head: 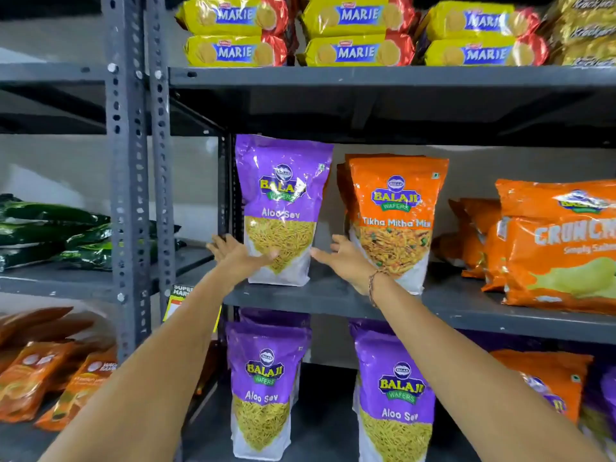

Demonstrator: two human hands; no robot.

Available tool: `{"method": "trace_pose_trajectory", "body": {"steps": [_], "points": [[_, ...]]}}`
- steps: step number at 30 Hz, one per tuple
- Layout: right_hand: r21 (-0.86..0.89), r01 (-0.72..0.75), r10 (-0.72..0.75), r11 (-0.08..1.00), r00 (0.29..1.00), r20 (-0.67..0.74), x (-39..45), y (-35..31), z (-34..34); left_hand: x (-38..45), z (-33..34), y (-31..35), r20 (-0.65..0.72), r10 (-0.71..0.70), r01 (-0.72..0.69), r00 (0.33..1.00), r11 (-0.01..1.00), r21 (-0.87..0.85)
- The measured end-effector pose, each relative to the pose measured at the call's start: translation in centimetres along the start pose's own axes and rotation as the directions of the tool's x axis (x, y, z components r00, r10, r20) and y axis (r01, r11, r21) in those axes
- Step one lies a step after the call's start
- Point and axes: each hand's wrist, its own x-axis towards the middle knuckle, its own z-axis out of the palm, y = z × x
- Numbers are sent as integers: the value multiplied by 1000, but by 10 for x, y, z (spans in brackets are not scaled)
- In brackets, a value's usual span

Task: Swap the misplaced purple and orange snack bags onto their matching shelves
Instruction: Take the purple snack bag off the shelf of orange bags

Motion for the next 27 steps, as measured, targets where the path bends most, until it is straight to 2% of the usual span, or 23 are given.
{"method": "trace_pose_trajectory", "body": {"steps": [1, 2, 5, 7, 10, 13, 18, 24, 27], "points": [[12, 0, 1, 1000, 1000, -11, 2, -2, 5, 1, 2, -3, 45, 54, -56, 998, 998, 22], [23, 1, -1, 1000, 1000, -13, 7, -2, 8, 4, 2, -8, 91, 115, -112, 989, 993, -34], [21, 46, -46, 999, 998, 31, 12, -2, 22, 9, 5, -23, 188, 199, -123, 962, 927, -354], [-74, 74, -70, 995, 997, 45, 13, 0, 28, 6, 2, -21, 192, 225, -122, 955, 891, -438], [-118, 103, -106, 988, 994, -16, 16, 6, 33, 6, -2, -23, 146, 250, -168, 957, 890, -424], [-52, 124, -125, 991, 992, -26, 11, 5, 36, 14, -2, -31, 160, 213, -127, 964, 895, -428], [77, 108, -104, 991, 993, -47, -5, 1, 31, 8, -5, -30, 156, 262, -163, 952, 870, -465], [169, 146, -132, 975, 987, -88, -48, -14, 4, -40, -15, -10, 93, 351, -249, 932, 804, -540], [127, 175, -163, 976, 981, -101, -87, -20, -18, -75, -9, -2, 78, 379, -276, 922, 786, -553]]}}
